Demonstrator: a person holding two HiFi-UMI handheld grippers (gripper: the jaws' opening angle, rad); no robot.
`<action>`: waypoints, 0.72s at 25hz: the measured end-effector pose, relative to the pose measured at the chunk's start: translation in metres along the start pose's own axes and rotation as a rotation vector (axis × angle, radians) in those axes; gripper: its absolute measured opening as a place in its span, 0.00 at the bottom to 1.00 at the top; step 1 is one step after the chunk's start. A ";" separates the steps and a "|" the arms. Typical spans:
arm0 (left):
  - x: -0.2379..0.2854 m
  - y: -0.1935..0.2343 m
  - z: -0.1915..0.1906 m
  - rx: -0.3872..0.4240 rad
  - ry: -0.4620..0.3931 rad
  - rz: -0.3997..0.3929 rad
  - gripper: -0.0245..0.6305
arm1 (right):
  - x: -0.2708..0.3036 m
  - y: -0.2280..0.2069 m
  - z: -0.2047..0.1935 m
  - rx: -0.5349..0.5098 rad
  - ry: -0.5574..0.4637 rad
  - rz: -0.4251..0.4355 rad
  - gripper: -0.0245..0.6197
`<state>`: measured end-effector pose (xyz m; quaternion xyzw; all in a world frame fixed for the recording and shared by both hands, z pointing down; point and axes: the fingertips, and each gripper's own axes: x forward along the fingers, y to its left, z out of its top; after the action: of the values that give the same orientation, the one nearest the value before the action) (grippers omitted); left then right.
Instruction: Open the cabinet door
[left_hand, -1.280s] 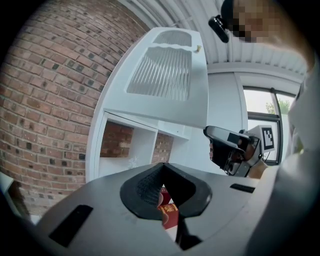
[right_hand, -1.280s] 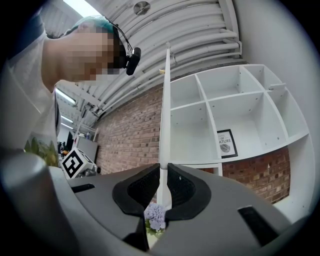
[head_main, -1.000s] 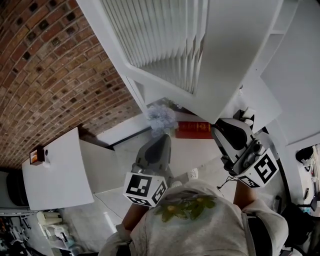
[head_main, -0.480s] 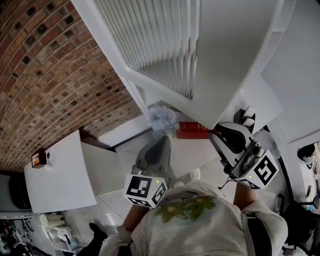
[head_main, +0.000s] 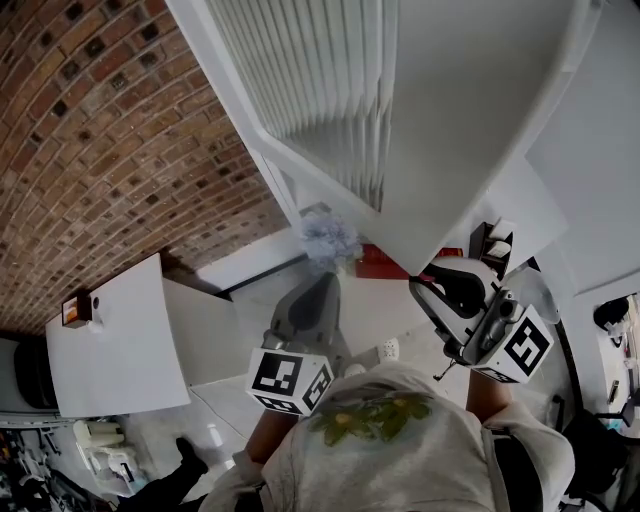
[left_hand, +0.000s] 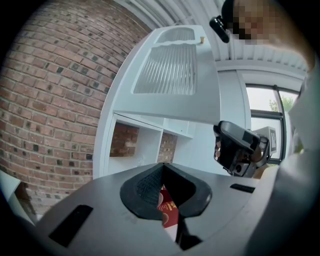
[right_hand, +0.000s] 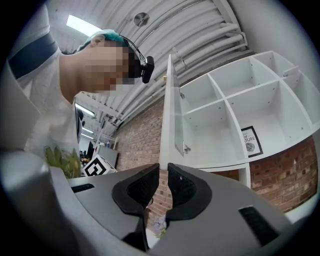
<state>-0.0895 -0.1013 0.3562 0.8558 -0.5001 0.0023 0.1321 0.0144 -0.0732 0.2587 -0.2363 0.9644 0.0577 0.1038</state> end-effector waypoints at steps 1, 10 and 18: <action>-0.001 0.000 0.000 -0.002 -0.001 0.003 0.05 | 0.001 0.001 0.001 0.000 -0.004 0.006 0.13; -0.005 0.004 -0.002 -0.011 -0.002 0.024 0.05 | 0.005 0.010 -0.001 0.027 -0.019 0.057 0.13; -0.010 0.003 -0.002 -0.012 -0.010 0.038 0.05 | 0.009 0.023 -0.002 0.016 -0.019 0.119 0.13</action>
<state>-0.0967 -0.0938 0.3570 0.8455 -0.5167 -0.0023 0.1349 -0.0047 -0.0575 0.2602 -0.1773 0.9761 0.0584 0.1113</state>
